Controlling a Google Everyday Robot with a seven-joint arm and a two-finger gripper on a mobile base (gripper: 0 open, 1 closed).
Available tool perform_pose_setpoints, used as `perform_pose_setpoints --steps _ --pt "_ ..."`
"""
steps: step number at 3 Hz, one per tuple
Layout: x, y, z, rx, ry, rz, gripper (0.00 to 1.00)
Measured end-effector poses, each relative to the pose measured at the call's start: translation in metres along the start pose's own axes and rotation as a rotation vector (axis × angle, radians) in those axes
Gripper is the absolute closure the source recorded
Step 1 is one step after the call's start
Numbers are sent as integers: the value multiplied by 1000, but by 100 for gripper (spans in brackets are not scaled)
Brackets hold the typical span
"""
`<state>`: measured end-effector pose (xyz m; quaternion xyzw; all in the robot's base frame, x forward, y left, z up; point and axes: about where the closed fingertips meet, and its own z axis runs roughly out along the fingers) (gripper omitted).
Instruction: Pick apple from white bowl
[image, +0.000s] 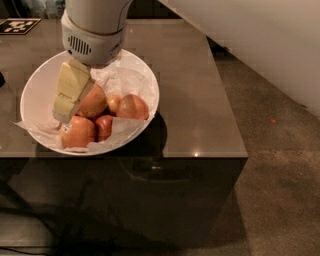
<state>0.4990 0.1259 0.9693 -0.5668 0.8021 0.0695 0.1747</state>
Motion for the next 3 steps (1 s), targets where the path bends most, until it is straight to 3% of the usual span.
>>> perform_pose_setpoints --steps 3 --pt "4 -8 4 6 -21 22 0"
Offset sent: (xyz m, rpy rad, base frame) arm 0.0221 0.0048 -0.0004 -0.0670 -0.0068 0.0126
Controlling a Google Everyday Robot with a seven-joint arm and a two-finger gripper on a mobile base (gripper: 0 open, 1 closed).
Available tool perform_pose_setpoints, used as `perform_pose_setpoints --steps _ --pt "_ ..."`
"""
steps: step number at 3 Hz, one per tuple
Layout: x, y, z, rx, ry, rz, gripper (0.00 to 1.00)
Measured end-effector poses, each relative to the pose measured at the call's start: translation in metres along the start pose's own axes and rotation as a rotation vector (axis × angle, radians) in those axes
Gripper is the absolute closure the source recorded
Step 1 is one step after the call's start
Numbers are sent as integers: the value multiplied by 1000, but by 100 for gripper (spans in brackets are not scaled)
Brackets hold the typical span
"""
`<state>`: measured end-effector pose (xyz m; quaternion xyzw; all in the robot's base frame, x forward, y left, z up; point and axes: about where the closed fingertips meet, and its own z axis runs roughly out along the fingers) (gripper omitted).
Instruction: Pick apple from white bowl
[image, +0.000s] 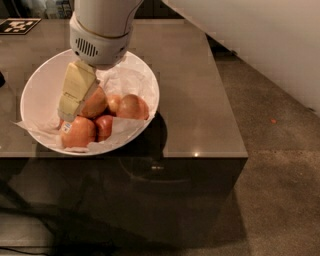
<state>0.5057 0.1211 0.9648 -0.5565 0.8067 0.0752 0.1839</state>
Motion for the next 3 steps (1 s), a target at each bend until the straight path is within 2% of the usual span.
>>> perform_pose_setpoints --steps 1,3 --pt "-11 -8 6 -5 -16 -1 0" --pt "-18 -19 31 -43 -7 16 0"
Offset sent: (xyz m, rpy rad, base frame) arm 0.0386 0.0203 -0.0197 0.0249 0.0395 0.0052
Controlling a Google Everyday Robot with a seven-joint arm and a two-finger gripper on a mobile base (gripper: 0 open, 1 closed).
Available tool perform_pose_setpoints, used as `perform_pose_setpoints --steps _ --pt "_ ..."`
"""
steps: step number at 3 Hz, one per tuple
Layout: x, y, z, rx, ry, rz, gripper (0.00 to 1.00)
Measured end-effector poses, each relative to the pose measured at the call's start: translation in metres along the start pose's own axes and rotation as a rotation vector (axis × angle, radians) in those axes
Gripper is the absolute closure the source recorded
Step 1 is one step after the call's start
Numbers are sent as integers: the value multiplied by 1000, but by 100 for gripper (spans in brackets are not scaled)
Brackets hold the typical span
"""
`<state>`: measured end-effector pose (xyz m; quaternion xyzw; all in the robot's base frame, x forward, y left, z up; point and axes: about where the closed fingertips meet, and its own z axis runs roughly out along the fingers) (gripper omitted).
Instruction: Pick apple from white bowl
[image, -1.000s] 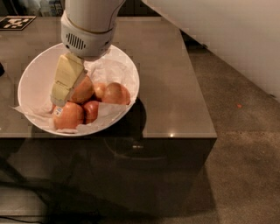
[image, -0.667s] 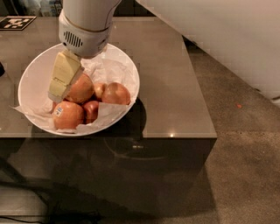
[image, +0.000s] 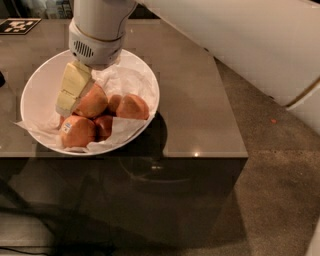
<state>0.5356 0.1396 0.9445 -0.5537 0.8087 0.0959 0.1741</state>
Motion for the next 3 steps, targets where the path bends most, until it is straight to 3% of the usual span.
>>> perform_pose_setpoints --steps 2,3 --pt "0 0 20 -44 15 28 0" --pt "0 0 20 -45 15 28 19"
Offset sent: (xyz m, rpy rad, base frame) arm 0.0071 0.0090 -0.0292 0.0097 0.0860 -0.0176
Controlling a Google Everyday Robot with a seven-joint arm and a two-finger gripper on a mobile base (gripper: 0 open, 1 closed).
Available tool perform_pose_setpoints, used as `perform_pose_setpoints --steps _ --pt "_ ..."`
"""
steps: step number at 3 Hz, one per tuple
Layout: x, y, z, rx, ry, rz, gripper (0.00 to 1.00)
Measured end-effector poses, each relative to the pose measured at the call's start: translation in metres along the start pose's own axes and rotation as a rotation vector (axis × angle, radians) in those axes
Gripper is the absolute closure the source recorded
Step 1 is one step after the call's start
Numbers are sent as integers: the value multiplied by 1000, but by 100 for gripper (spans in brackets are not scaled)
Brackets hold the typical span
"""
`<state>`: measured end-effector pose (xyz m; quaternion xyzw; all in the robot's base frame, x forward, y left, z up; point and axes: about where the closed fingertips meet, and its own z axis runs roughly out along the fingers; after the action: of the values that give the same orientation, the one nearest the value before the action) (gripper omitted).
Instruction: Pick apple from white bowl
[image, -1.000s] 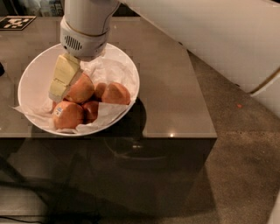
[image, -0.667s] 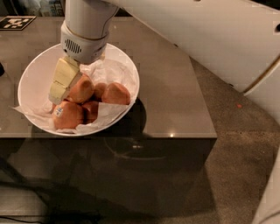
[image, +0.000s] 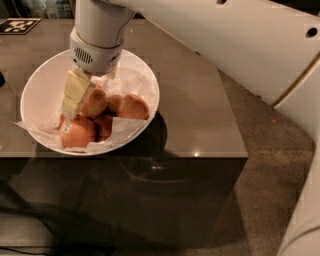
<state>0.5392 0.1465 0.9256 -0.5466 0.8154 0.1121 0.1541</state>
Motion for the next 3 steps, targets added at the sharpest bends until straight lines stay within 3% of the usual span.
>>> perform_pose_setpoints --steps 3 --pt "0 0 0 0 0 0 89"
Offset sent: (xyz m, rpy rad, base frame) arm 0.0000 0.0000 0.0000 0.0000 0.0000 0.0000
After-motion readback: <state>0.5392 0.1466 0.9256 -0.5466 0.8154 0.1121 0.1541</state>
